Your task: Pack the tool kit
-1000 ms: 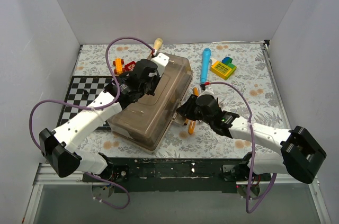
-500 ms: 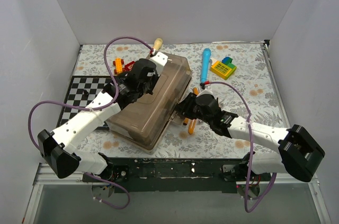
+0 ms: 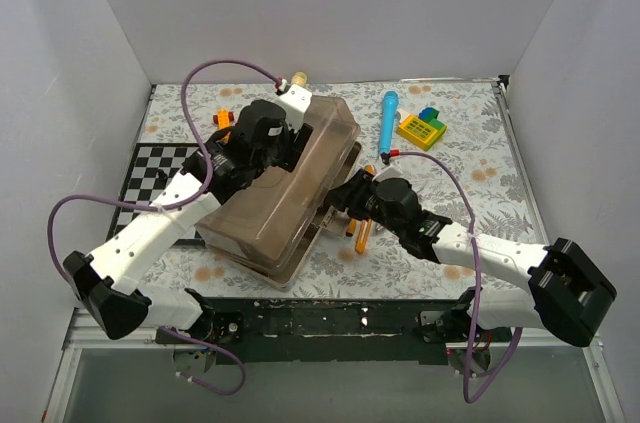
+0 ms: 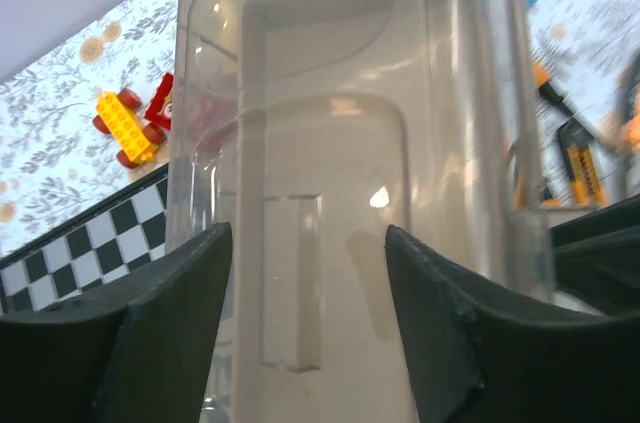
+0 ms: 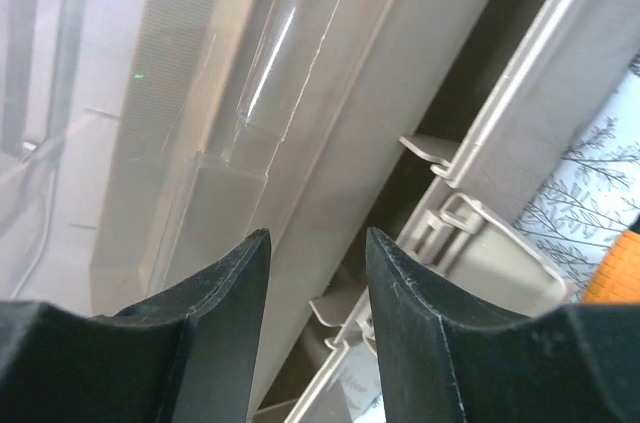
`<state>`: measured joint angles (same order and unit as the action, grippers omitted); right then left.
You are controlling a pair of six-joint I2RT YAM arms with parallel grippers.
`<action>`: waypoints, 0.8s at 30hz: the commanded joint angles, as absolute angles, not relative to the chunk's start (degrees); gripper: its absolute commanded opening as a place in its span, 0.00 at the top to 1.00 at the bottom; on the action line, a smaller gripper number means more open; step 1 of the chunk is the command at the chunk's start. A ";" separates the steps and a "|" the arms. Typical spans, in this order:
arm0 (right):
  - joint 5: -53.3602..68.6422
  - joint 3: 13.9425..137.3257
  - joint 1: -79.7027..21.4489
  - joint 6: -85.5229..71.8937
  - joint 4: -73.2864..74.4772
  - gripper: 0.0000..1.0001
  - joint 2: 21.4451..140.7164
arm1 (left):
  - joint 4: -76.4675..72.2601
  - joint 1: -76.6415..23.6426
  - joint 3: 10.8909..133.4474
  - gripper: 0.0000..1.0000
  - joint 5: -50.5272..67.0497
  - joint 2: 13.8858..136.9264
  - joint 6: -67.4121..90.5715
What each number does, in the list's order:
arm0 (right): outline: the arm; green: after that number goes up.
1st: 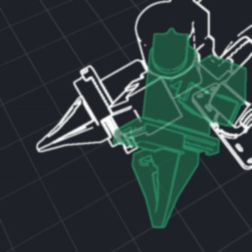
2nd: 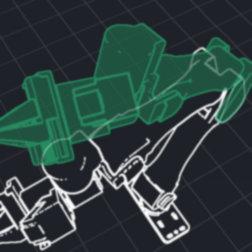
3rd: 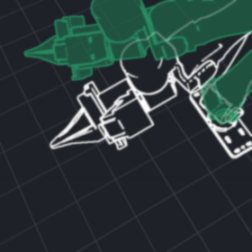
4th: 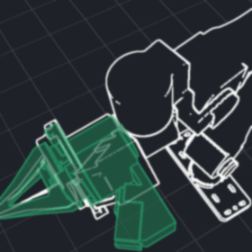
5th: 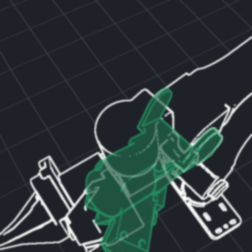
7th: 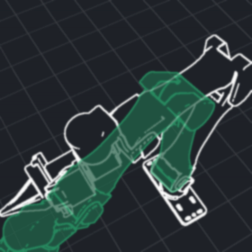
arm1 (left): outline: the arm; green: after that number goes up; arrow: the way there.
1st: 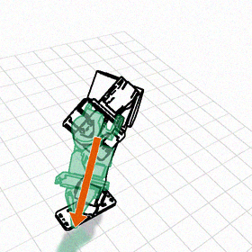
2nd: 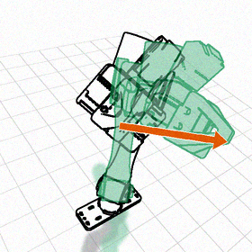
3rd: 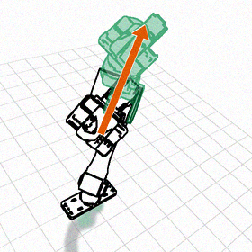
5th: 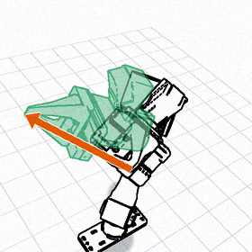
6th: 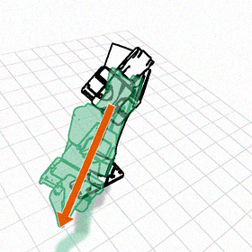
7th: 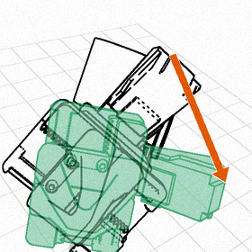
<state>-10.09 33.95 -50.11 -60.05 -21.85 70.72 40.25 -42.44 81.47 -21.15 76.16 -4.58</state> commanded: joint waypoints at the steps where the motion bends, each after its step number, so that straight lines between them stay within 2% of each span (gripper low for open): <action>1: -8.62 36.82 -50.01 -59.59 -31.46 0.48 71.36 | 40.60 -42.28 86.65 0.23 -17.76 71.72 -4.75; 3: -8.18 37.44 -50.01 -59.59 -31.90 0.48 71.72 | 41.48 -42.28 87.80 0.05 -15.04 70.76 -4.40; 4: -8.09 38.05 -50.01 -59.50 -31.90 0.48 71.81 | 42.01 -42.36 88.15 0.02 -13.55 70.14 -3.96; 8: -7.91 40.25 -50.01 -59.06 -29.98 0.48 71.81 | 43.06 -42.36 88.42 0.02 -8.10 66.80 -2.46; 13: -8.00 42.45 -50.01 -58.62 -26.55 0.48 71.54 | 47.72 -42.28 88.69 0.02 4.56 66.62 -4.39; 24: -7.56 45.00 -50.01 -58.10 -23.47 0.48 71.63 | 50.36 -42.54 82.44 0.02 0.79 66.18 -5.45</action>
